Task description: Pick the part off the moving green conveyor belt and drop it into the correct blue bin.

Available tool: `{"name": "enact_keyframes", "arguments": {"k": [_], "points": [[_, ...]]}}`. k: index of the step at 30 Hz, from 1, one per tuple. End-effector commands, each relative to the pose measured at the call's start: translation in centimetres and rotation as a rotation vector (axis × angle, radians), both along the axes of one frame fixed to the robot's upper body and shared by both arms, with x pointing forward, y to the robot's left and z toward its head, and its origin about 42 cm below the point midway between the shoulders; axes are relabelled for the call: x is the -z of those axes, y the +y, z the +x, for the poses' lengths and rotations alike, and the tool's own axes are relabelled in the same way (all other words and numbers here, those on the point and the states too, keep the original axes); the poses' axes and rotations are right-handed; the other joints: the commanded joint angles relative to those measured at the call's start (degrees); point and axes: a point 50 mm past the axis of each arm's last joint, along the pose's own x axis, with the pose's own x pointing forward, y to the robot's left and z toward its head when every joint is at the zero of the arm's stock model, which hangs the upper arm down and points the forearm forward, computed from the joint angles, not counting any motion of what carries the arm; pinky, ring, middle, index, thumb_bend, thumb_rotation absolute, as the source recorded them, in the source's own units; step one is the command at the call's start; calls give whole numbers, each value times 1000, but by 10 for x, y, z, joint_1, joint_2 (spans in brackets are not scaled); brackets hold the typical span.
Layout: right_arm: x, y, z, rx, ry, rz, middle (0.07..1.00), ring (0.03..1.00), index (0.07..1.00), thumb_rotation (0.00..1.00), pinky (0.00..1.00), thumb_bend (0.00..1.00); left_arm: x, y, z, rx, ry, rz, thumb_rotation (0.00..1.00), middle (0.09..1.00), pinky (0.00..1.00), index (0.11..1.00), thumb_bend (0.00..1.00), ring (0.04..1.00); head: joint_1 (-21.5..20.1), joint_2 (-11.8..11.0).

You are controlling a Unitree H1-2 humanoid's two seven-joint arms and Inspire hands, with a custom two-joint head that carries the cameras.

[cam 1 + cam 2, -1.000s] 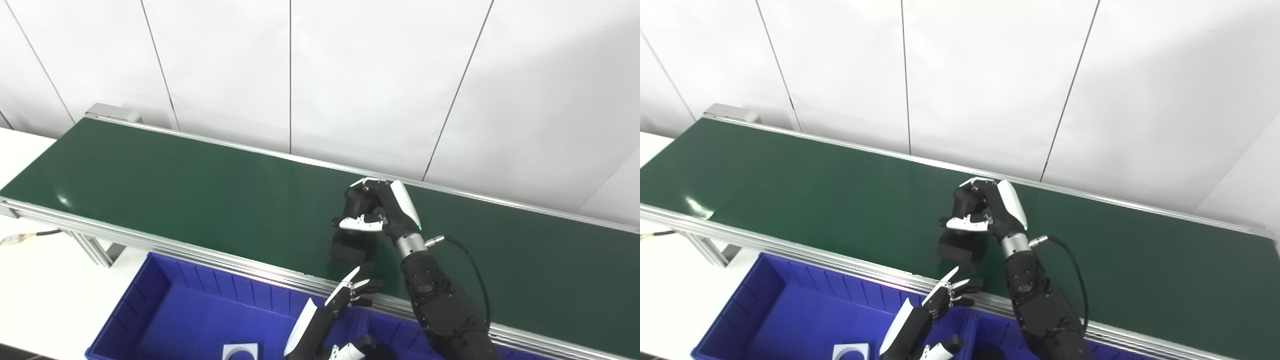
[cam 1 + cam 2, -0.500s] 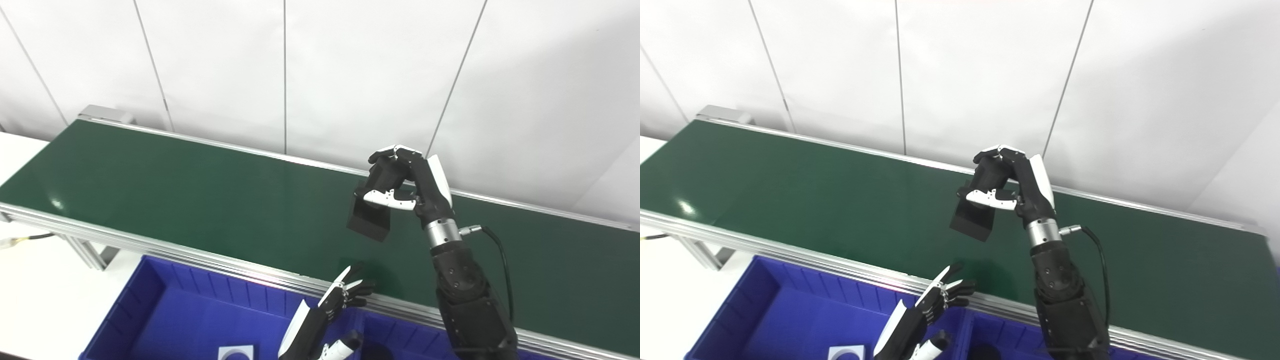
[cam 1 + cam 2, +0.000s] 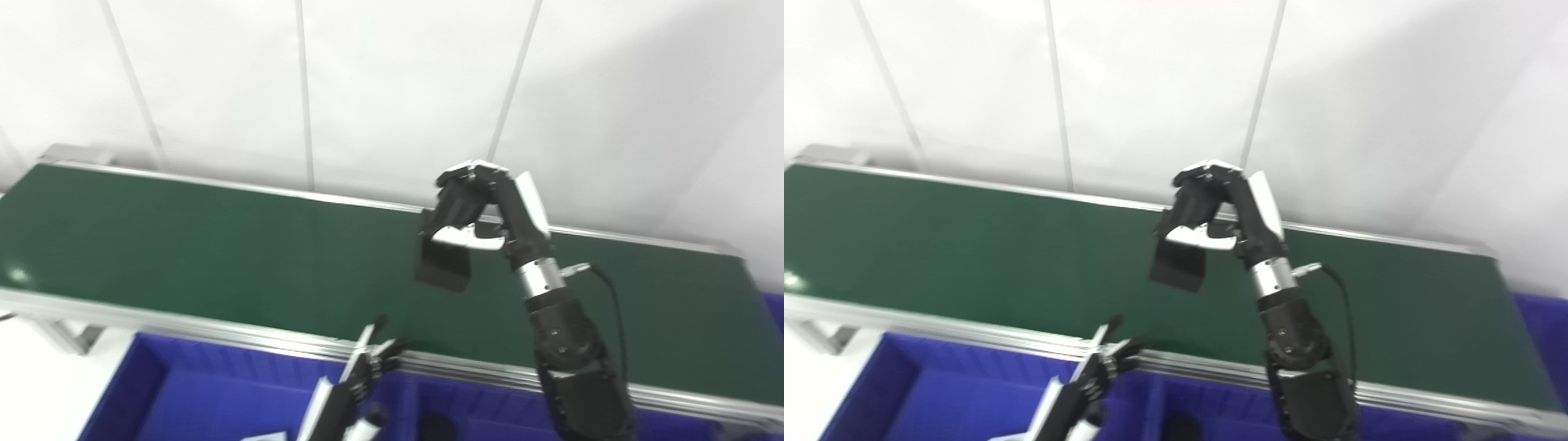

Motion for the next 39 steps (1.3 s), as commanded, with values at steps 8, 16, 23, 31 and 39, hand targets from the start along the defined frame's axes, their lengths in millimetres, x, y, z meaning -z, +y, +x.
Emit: {"name": "enact_keyframes", "arguments": {"k": [8, 16, 23, 31, 39], "points": [[-7, -19, -26, 42, -43, -54, 461, 401, 521, 0, 317, 518, -25, -7, 5, 4, -68, -112, 1000, 920, 955, 1000, 784, 927, -85, 56], [12, -43, -58, 97, -4, -77, 463, 404, 527, 0, 329, 517, -31, 18, 24, -1, -89, -108, 1000, 945, 975, 1000, 803, 947, -130, 69], [22, -69, -91, 167, 17, -97, 463, 415, 516, 0, 354, 519, -42, 30, 39, -2, -104, -107, 1000, 930, 932, 1000, 748, 928, -127, 91], [25, -91, -126, 199, 29, -146, 460, 409, 514, 0, 351, 518, -61, 33, 55, -5, -91, -129, 985, 919, 930, 1000, 730, 932, -128, 109], [31, -97, -148, 218, 86, -177, 480, 414, 507, 0, 350, 519, -67, 36, 63, -2, -90, -139, 988, 919, 939, 1000, 707, 933, -133, 120]]}}
